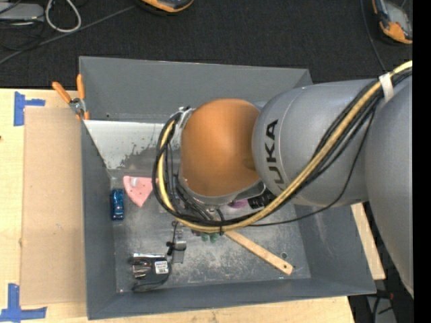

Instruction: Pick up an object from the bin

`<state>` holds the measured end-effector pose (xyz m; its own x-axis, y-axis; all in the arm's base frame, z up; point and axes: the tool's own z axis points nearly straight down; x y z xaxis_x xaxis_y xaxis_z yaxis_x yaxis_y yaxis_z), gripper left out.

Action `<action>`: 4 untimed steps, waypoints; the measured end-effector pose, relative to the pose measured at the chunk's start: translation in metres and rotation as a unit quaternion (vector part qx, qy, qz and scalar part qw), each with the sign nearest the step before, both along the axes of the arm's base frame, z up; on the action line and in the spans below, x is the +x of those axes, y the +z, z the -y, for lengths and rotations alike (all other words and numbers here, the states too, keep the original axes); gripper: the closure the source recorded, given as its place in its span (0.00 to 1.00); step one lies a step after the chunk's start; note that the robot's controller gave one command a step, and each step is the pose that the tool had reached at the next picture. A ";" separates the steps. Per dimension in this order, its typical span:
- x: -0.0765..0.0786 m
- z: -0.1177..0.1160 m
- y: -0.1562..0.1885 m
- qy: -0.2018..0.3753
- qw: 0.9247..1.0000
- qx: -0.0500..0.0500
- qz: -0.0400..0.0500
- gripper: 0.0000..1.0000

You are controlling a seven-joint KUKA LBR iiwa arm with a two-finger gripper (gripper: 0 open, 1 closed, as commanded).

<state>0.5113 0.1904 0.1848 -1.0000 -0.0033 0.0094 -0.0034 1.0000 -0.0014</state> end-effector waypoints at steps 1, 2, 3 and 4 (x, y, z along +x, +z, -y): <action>0.002 0.001 0.004 -0.003 1.000 0.001 0.004 0.00; -0.018 -0.002 -0.052 0.089 0.996 0.001 0.004 0.00; -0.034 -0.017 -0.104 0.286 0.958 0.003 0.014 0.00; -0.032 -0.039 -0.110 0.251 0.968 0.002 0.018 0.00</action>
Offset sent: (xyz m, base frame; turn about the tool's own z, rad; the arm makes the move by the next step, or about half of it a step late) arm -0.0404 0.0052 -0.1148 -0.3744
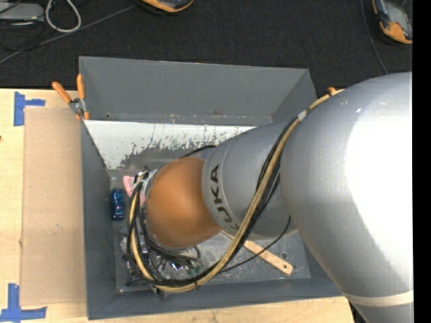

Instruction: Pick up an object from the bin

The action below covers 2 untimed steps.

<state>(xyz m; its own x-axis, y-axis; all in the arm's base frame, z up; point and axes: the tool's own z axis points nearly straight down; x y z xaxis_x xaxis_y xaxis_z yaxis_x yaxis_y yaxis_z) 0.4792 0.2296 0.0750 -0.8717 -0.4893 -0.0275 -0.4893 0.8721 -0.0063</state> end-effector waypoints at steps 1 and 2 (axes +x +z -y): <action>-0.001 0.011 0.018 0.197 0.980 -0.005 0.002 0.00; 0.000 0.002 0.004 0.015 1.000 0.001 0.001 1.00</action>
Offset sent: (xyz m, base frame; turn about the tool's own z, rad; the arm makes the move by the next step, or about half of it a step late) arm -0.0007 -0.0020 0.0032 -0.0325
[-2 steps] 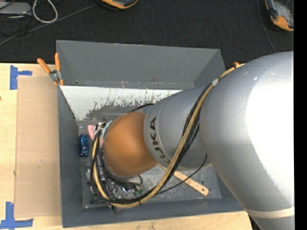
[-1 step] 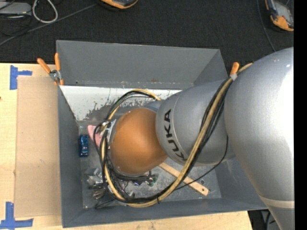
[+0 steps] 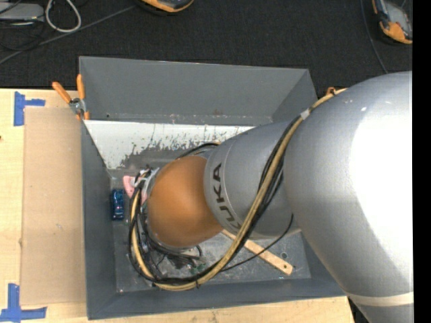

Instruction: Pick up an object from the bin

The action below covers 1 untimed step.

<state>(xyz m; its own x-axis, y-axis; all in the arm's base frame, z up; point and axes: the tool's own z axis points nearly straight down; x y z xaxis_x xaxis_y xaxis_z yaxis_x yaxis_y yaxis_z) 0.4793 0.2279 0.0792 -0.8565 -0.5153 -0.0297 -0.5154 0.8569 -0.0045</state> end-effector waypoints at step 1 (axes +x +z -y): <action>0.000 0.000 0.000 0.000 1.000 0.000 0.000 1.00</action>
Offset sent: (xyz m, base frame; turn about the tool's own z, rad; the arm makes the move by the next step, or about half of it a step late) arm -0.0001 0.0000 0.0484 0.0008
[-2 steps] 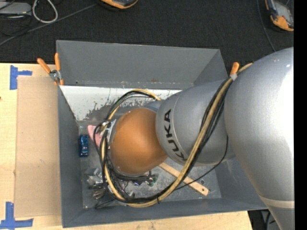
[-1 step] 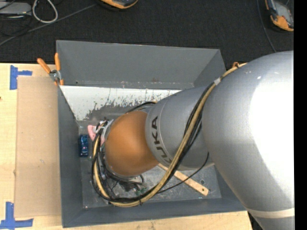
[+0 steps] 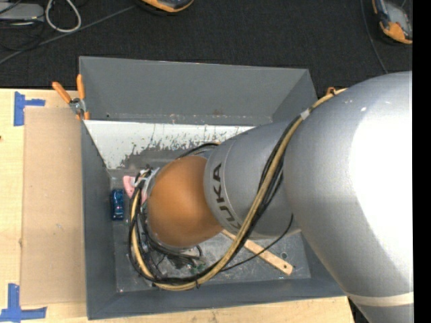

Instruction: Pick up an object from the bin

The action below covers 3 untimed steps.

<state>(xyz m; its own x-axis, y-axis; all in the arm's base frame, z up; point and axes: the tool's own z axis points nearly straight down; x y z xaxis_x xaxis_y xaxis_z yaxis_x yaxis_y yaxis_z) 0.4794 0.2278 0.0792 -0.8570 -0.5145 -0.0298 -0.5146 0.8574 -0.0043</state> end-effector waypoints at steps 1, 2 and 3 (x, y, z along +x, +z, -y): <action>-0.002 0.001 0.016 0.000 1.000 -0.002 -0.003 1.00; -0.003 0.000 0.068 -0.001 1.000 -0.002 -0.004 1.00; -0.003 0.000 0.092 -0.001 1.000 -0.002 -0.005 1.00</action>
Offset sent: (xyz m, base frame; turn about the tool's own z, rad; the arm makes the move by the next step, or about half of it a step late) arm -0.0010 -0.0006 0.0937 0.0002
